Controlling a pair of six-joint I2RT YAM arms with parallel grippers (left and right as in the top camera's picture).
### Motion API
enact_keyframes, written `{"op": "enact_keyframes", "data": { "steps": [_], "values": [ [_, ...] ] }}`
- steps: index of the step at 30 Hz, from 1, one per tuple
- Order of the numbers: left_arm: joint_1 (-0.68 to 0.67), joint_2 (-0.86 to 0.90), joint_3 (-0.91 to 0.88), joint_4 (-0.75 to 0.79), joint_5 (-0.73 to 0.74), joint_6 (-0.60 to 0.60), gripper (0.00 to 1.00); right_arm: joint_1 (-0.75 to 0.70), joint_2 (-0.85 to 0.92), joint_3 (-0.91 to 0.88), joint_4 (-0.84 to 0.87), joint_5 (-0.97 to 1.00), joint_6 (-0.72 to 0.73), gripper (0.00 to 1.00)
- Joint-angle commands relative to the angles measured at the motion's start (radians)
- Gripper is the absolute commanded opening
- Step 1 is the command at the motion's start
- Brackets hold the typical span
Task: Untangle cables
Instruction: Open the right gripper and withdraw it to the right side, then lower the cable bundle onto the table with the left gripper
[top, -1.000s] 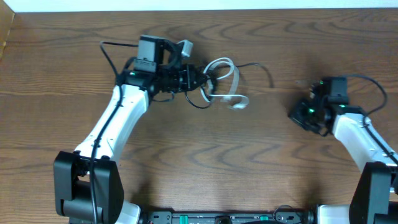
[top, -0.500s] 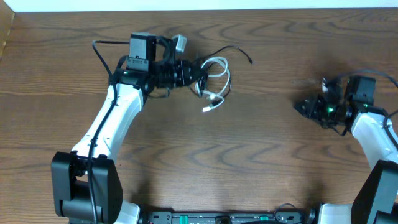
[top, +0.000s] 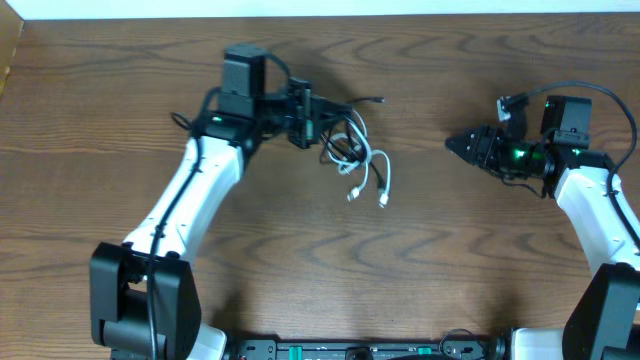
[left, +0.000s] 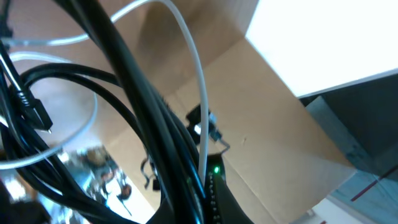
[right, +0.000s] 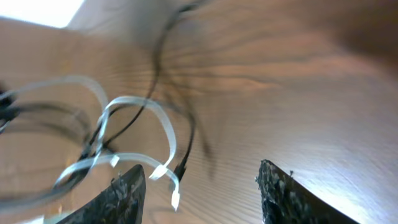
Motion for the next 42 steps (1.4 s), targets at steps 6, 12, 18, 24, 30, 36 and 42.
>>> {"op": "enact_keyframes", "data": {
  "steps": [6,12,18,24,30,36,42],
  "values": [
    [-0.263,-0.020,0.018,-0.276,-0.755,0.054,0.07,0.001,0.005,0.012,-0.135,0.338,0.070,0.55],
    [-0.415,-0.016,0.018,-0.391,-1.308,0.367,0.42,0.001,0.005,0.012,-0.137,0.348,0.067,0.57],
    [-0.452,-0.019,0.018,-0.268,-1.350,1.102,0.81,0.002,0.005,0.012,-0.137,0.341,0.067,0.58],
    [-0.452,-0.090,0.021,-0.258,-1.229,1.601,0.81,0.005,0.005,0.012,-0.143,0.343,0.050,0.59],
    [-0.441,-0.120,0.020,-0.300,-1.019,1.784,0.72,0.005,0.005,0.012,-0.141,0.343,0.043,0.60],
    [-0.388,-0.016,0.020,-0.388,-0.975,1.532,0.61,0.005,0.005,0.012,-0.146,0.343,0.037,0.60],
    [-0.362,0.088,0.020,-0.401,-0.975,1.183,0.40,0.005,0.005,0.012,-0.152,0.343,0.037,0.61]
  ]
}}
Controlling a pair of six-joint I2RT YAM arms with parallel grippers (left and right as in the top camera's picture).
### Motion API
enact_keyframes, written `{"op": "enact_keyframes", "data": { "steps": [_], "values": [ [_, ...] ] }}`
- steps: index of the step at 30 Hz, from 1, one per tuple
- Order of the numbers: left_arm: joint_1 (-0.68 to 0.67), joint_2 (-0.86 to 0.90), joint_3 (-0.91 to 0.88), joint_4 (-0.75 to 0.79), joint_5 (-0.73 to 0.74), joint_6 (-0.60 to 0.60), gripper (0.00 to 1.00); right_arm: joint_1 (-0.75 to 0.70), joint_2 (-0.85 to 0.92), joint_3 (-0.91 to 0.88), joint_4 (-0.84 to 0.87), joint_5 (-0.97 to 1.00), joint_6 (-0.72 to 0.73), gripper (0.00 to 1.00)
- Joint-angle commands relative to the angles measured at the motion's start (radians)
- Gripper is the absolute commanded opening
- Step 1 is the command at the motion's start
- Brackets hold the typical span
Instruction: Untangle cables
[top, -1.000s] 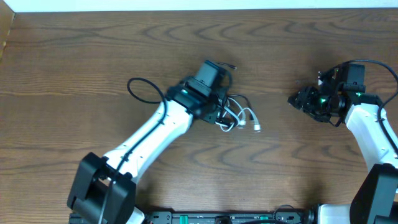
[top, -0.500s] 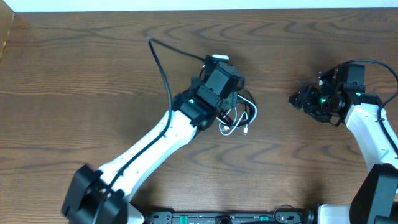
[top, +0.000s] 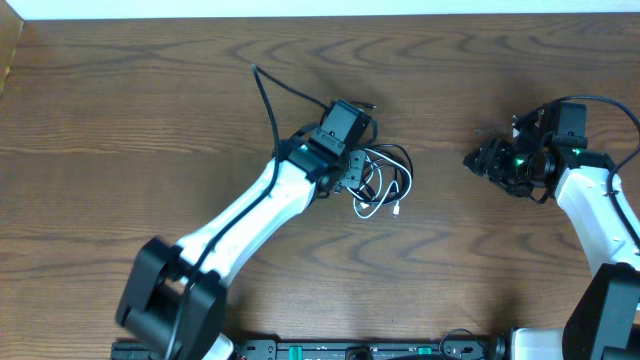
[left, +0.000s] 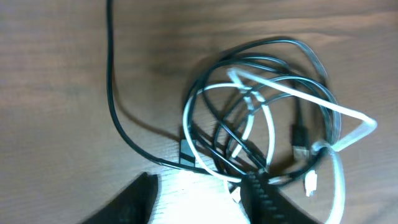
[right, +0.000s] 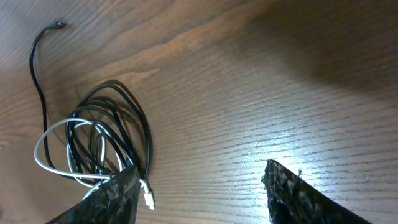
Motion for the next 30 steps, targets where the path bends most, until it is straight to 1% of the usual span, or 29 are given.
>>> {"op": "enact_keyframes", "data": {
  "steps": [1,3,4,6,11,18,27,28,30],
  "values": [
    [0.005,0.050,0.013,0.016,0.017,-0.278,0.35,0.004,0.005,0.011,-0.006,0.007,-0.016,0.60],
    [-0.002,0.074,0.013,0.044,0.017,-0.355,0.30,0.004,0.005,0.011,-0.006,0.007,-0.016,0.61],
    [-0.007,0.083,0.013,0.056,0.016,-0.369,0.26,0.004,0.005,0.011,-0.006,0.007,-0.016,0.61],
    [-0.016,0.106,0.013,0.091,0.013,-0.377,0.23,0.004,0.005,0.011,-0.008,0.007,-0.016,0.61],
    [-0.024,0.157,0.013,0.109,0.013,-0.400,0.23,0.005,0.005,0.010,-0.022,0.008,-0.024,0.61],
    [-0.024,0.214,0.013,0.016,0.013,-0.399,0.23,0.005,0.005,0.010,-0.031,0.008,-0.039,0.61],
    [-0.039,0.291,0.013,0.024,0.018,-0.405,0.22,0.005,0.005,0.010,-0.032,0.007,-0.039,0.61],
    [-0.042,0.300,0.013,0.027,0.017,-0.410,0.20,0.005,0.005,0.010,-0.032,0.007,-0.039,0.61],
    [-0.042,0.303,0.013,0.034,0.017,-0.414,0.09,0.005,0.005,0.010,-0.032,0.006,-0.039,0.61]
  ]
}}
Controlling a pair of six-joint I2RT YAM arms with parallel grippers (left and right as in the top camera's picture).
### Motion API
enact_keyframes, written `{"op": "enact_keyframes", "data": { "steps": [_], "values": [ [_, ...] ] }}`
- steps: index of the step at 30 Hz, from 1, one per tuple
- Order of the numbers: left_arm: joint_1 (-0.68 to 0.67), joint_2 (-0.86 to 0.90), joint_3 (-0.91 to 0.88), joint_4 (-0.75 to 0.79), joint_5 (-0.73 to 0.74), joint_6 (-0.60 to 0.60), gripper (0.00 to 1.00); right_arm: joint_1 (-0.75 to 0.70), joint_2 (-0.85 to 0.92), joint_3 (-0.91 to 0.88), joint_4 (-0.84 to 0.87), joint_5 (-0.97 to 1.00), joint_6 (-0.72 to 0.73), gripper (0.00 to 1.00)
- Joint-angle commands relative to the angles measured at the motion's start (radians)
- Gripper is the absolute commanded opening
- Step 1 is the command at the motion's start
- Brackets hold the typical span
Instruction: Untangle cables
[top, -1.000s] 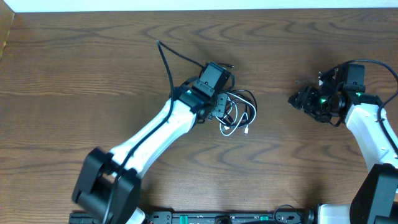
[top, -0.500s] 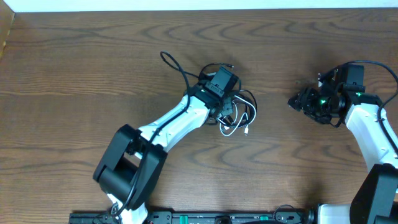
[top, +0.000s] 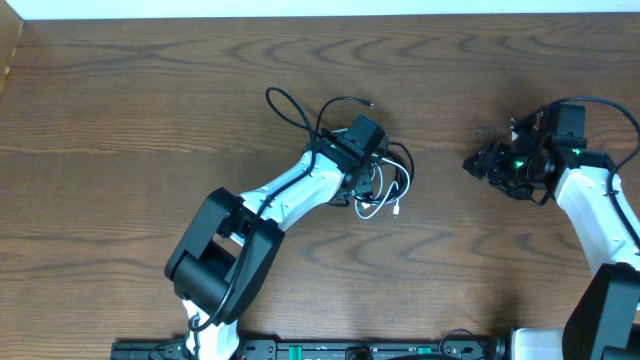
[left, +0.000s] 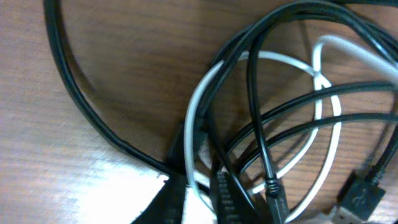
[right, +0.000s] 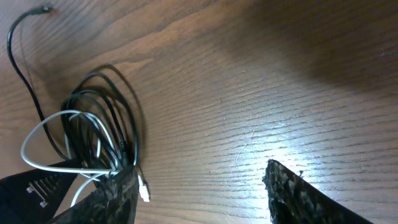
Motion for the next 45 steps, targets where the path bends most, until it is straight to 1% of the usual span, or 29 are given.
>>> {"op": "enact_keyframes", "data": {
  "steps": [1,3,5,9,11,13,15,18,23,26,31,34,37,38,39,40,41,42,43,45],
  "values": [
    [-0.007,0.059,-0.003,0.006,0.003,-0.017,0.08,0.005,0.005,0.010,-0.001,0.000,-0.016,0.61],
    [-0.006,0.049,-0.002,0.012,0.003,-0.017,0.07,0.007,0.005,0.010,0.000,-0.017,-0.018,0.60],
    [-0.005,0.024,0.000,0.015,0.002,-0.007,0.07,0.010,0.005,0.010,0.008,-0.069,-0.049,0.59],
    [-0.005,-0.061,0.009,0.011,0.002,0.105,0.07,0.019,0.002,0.018,0.027,-0.242,-0.140,0.56],
    [-0.005,-0.138,0.009,0.003,0.003,0.138,0.08,0.031,-0.009,0.027,0.030,-0.323,-0.175,0.55],
    [-0.006,-0.222,0.009,-0.003,0.003,0.138,0.08,0.045,-0.028,0.037,0.032,-0.362,-0.186,0.54],
    [-0.007,-0.309,0.009,0.002,0.003,0.138,0.07,0.066,-0.057,0.040,0.047,-0.386,-0.185,0.56],
    [-0.006,-0.449,0.009,0.028,0.003,0.139,0.07,0.103,-0.097,0.040,0.081,-0.390,-0.184,0.62],
    [-0.006,-0.568,0.009,0.047,0.003,0.143,0.08,0.156,-0.104,0.040,0.140,-0.389,-0.104,0.63],
    [-0.005,-0.616,0.009,0.084,0.003,0.144,0.07,0.197,-0.102,0.040,0.181,-0.380,-0.076,0.64],
    [-0.004,-0.671,0.009,0.138,-0.002,0.197,0.07,0.254,-0.093,0.039,0.185,-0.241,0.022,0.63],
    [-0.004,-0.666,0.009,0.106,-0.001,0.204,0.07,0.267,-0.083,0.039,0.190,-0.219,0.045,0.62],
    [-0.004,-0.612,0.009,0.051,-0.001,0.210,0.08,0.265,-0.079,0.039,0.179,-0.165,0.077,0.61],
    [-0.004,-0.592,0.009,0.041,-0.001,0.216,0.12,0.263,-0.079,0.039,0.179,-0.159,0.079,0.61],
    [-0.004,-0.565,0.009,0.033,0.000,0.225,0.17,0.260,-0.079,0.039,0.180,-0.160,0.079,0.61],
    [-0.004,-0.532,0.009,0.032,0.000,0.241,0.25,0.258,-0.079,0.039,0.182,-0.160,0.079,0.61],
    [-0.004,-0.502,0.009,0.034,0.002,0.258,0.36,0.257,-0.079,0.039,0.183,-0.159,0.079,0.61],
    [-0.004,-0.472,0.009,0.039,0.004,0.279,0.42,0.256,-0.079,0.039,0.182,-0.148,0.079,0.61],
    [-0.004,-0.436,0.009,0.048,0.004,0.306,0.50,0.256,-0.079,0.039,0.181,-0.146,0.079,0.61],
    [-0.004,-0.377,0.009,0.068,0.019,0.366,0.59,0.255,-0.079,0.039,0.172,-0.145,0.078,0.61]
  ]
}}
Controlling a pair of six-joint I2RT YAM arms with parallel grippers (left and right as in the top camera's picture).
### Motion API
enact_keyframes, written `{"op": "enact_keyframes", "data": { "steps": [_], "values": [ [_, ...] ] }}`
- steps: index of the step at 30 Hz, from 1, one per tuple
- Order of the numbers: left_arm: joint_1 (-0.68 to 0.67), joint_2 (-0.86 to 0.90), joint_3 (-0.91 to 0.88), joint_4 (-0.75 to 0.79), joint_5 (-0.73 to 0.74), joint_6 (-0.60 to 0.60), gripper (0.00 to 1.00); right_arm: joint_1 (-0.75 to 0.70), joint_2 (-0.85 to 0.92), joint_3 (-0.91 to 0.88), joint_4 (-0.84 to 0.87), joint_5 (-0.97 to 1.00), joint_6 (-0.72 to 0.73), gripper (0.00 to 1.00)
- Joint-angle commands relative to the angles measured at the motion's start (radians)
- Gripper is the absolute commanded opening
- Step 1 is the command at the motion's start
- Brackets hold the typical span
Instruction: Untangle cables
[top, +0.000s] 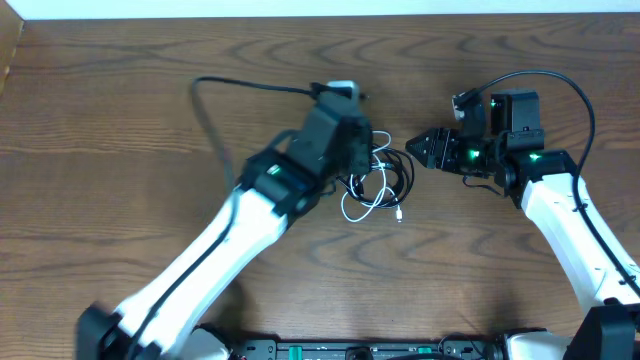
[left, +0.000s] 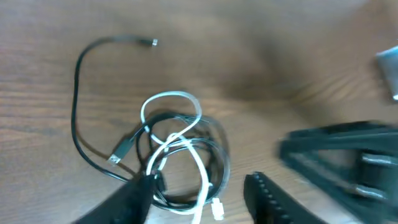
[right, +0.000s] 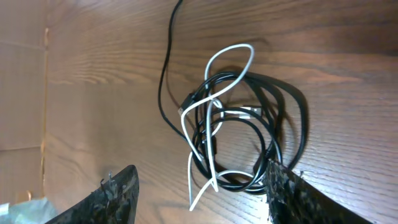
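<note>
A tangle of black and white cables (top: 377, 182) lies on the wooden table near its middle. In the left wrist view, the white cable's loop (left: 171, 104) sits on the black coils, and a black tail (left: 77, 106) curves away to a free tip. My left gripper (left: 200, 204) hovers open above the tangle with the white cable's plug (left: 218, 209) between its fingers, untouched. My right gripper (right: 208, 202) is open just right of the tangle (right: 249, 134), also seen from overhead (top: 420, 150).
The brown wooden table (top: 120, 220) stretches on all sides of the tangle. A cardboard box edge (top: 8, 50) stands at the far left. The left arm (top: 250, 220) crosses the table diagonally from the front left.
My left gripper was down on the tangle with its fingers close together; now it is higher and wide open. My right gripper has moved left, up to the tangle's right side.
My left gripper first held the tangle up off the table at the back left, the right one open far right. Then the tangle lay mid-table under the open left gripper. The gripper then closed down on it, and now both grippers are open at the tangle.
</note>
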Motion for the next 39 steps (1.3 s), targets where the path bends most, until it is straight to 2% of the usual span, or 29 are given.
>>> {"op": "enact_keyframes", "data": {
  "steps": [1,8,15,17,18,19,20,22,23,29,36,39],
  "values": [
    [0.003,0.111,0.005,0.029,0.032,0.155,0.60,-0.006,0.008,0.016,-0.011,0.024,0.016,0.61],
    [0.034,0.314,0.005,0.106,0.044,0.194,0.65,-0.006,0.009,0.016,-0.027,0.038,0.016,0.62],
    [0.046,0.417,0.005,0.142,0.047,0.264,0.66,-0.006,0.009,0.016,-0.034,0.053,0.016,0.63],
    [0.046,0.445,0.005,0.153,0.047,0.264,0.63,-0.006,0.009,0.016,-0.034,0.053,0.016,0.63],
    [0.046,0.460,0.005,0.160,0.047,0.264,0.60,-0.006,0.009,0.016,-0.034,0.053,0.016,0.63],
    [0.046,0.471,0.005,0.164,0.047,0.264,0.50,-0.006,0.009,0.016,-0.034,0.053,0.016,0.63],
    [0.046,0.480,0.005,0.167,0.047,0.263,0.28,-0.006,0.009,0.016,-0.034,0.053,0.016,0.63],
    [0.046,0.481,0.005,0.167,0.043,0.263,0.08,-0.006,0.009,0.016,-0.034,0.053,0.016,0.63],
    [0.046,0.476,0.006,0.171,0.042,0.263,0.07,-0.006,0.009,0.016,-0.034,0.053,0.016,0.63],
    [0.073,0.309,0.049,0.117,0.056,0.207,0.07,-0.003,0.009,0.016,-0.027,0.052,0.016,0.63],
    [0.115,-0.014,0.054,0.130,0.243,0.074,0.08,0.006,0.009,0.016,-0.023,0.052,0.016,0.63],
    [0.119,-0.122,0.054,0.172,0.281,0.056,0.07,0.004,0.009,0.016,-0.016,0.052,0.016,0.64]
  ]
}}
